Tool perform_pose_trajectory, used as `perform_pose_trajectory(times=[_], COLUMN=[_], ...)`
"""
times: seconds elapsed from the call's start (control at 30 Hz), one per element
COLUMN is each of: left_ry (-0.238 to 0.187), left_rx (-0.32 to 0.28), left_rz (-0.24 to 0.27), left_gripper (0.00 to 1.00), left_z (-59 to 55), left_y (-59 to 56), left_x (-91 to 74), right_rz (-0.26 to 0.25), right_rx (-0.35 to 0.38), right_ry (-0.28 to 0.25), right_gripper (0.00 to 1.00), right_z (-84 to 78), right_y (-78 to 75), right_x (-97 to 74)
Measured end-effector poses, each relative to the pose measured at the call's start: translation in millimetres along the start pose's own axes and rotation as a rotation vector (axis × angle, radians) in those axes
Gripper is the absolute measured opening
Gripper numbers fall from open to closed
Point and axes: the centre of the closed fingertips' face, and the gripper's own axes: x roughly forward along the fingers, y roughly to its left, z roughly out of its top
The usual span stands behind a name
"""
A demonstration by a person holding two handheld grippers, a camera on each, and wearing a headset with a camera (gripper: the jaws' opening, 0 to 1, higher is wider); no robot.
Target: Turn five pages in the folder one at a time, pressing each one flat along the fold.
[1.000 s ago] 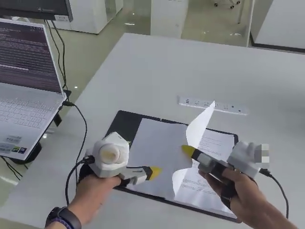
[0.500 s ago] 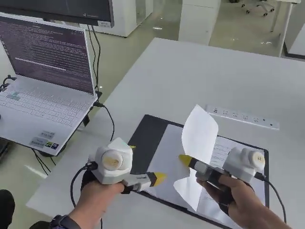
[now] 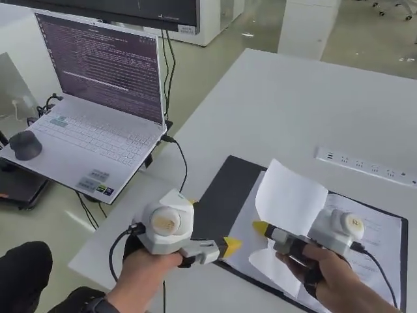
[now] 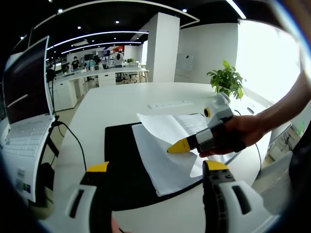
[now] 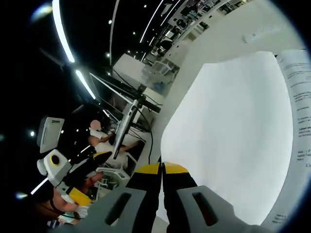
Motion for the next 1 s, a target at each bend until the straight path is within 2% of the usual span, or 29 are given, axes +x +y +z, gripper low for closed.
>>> perform_pose_trajectory(times=[0.13,0.2,0.27,0.33,0.4,0.5,0.63,0.87,1.0], left_ry=[0.003,0.015,0.015,0.021,0.026,0.023,0.016,0.017,0.020], left_rx=[-0.038,-0.042,-0.052,-0.055,-0.059,-0.057,-0.069,-0.078,-0.071], left_rz=[0.009,0.018,0.019,0.021,0.021,0.020,0.025,0.023,0.023], left_gripper=[0.76,0.76,0.76,0.75,0.76,0.75,0.75,0.75,0.75], left_z=[-9.9,-17.1,-19.6,-22.4,-24.2,-22.8,-21.6,-21.5,-20.8], left_y=[3.8,5.6,5.4,5.2,5.0,4.1,5.7,2.6,1.0], left_x=[-2.7,-4.0,-6.4,-6.5,-6.3,-7.0,-6.7,-3.5,-0.2], right_rz=[-0.022,-0.035,-0.045,-0.081,-0.108,-0.117,-0.153,-0.167,-0.141], right_rx=[0.018,0.028,0.043,0.035,0.003,0.031,0.042,0.107,0.035], right_ry=[0.028,0.033,0.034,0.050,0.077,0.076,0.068,0.045,0.036], right_gripper=[0.00,0.00,0.00,0.00,0.00,0.00,0.00,0.03,0.15], right_z=[-10.9,-14.6,-17.0,-21.0,-27.1,-30.8,-35.0,-31.5,-30.1], right_y=[-12.7,-17.5,-22.7,-33.5,-38.8,-39.8,-47.5,-47.3,-33.9], right_x=[12.1,16.5,21.2,26.2,29.8,33.2,36.0,39.5,42.5])
